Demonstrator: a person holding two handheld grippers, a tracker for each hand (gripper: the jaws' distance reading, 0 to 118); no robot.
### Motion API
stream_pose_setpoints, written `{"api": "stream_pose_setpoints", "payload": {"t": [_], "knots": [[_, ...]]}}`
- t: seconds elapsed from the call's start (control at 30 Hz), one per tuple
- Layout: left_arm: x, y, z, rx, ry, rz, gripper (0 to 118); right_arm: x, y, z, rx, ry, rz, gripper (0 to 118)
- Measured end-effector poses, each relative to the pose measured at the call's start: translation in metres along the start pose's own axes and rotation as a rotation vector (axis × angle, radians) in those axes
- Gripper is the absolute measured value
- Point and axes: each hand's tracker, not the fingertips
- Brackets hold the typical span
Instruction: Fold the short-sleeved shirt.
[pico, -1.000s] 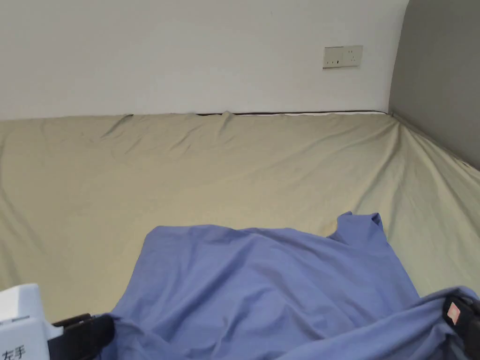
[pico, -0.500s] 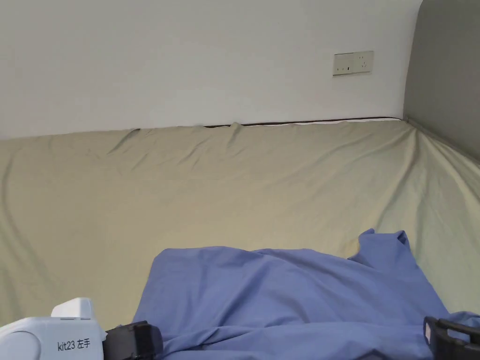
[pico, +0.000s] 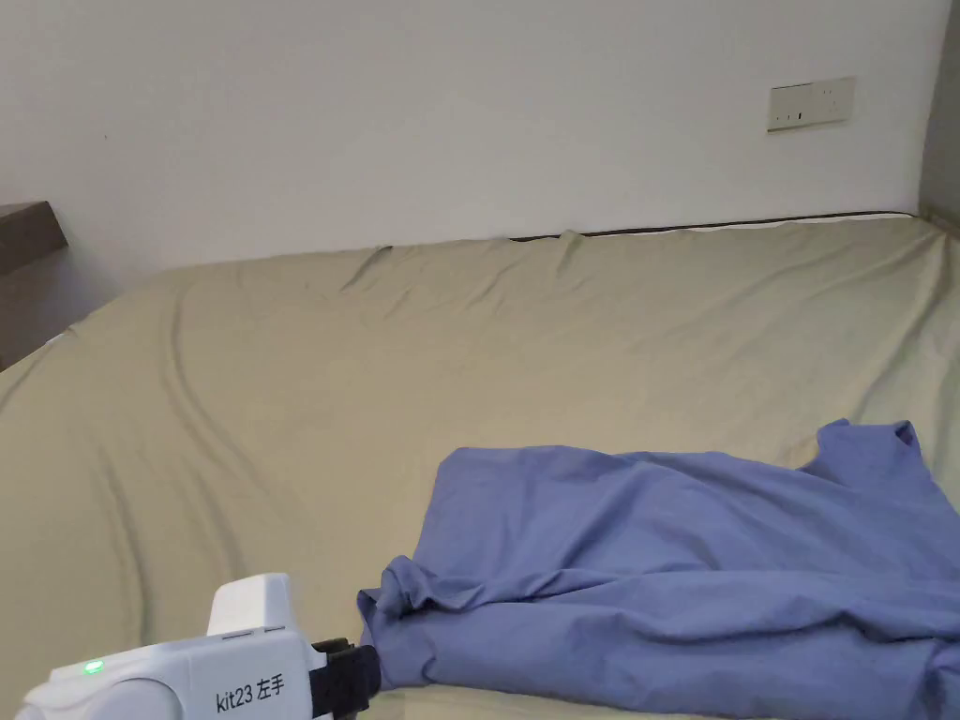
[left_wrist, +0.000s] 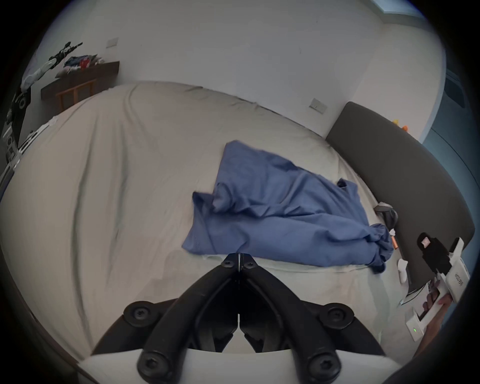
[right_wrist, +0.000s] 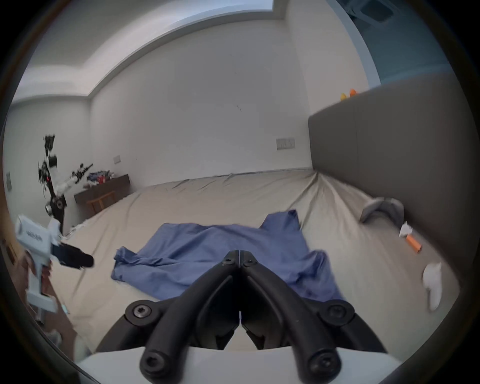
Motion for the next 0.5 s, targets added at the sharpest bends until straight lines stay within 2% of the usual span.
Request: {"api": "stream_pose_setpoints", "payload": {"t": [0.03, 0.07, 0.1, 0.13, 0.17, 0.2, 0.23, 0.27, 0.4, 0.5], "knots": [[-0.003, -0.001, -0.006, -0.006, 0.005, 0.014, 0, 0.000, -0.006, 0.000, -0.025, -0.004, -0.026, 0], [-0.008, -0.002, -0.010, -0.011, 0.004, 0.043, 0, 0.000, -0.009, 0.000, -0.030, -0.004, -0.015, 0], [-0.011, -0.001, -0.016, -0.002, -0.001, 0.061, 7, 0.004, 0.000, 0.003, -0.033, -0.002, -0.011, 0], [-0.015, 0.003, -0.024, 0.009, -0.011, 0.084, 29, 0.006, -0.001, 0.004, -0.035, -0.005, -0.015, 0], [-0.018, 0.006, -0.033, 0.011, -0.008, 0.092, 75, 0.009, -0.004, 0.004, -0.036, -0.004, -0.029, 0], [-0.020, 0.007, -0.043, -0.002, -0.002, 0.096, 108, 0.012, -0.007, 0.004, -0.038, 0.005, -0.044, 0], [-0.020, 0.010, -0.052, -0.025, 0.027, 0.114, 118, 0.018, -0.003, 0.005, -0.045, 0.005, -0.058, 0], [-0.021, 0.014, -0.054, -0.014, 0.042, 0.090, 115, 0.020, -0.004, 0.004, -0.051, 0.001, -0.064, 0], [-0.023, 0.027, -0.081, -0.056, -0.007, 0.093, 115, 0.029, 0.000, 0.001, -0.061, -0.032, -0.052, 0], [-0.016, 0.028, -0.100, -0.108, 0.015, 0.050, 115, 0.032, 0.002, -0.004, -0.071, -0.034, -0.062, 0]]}}
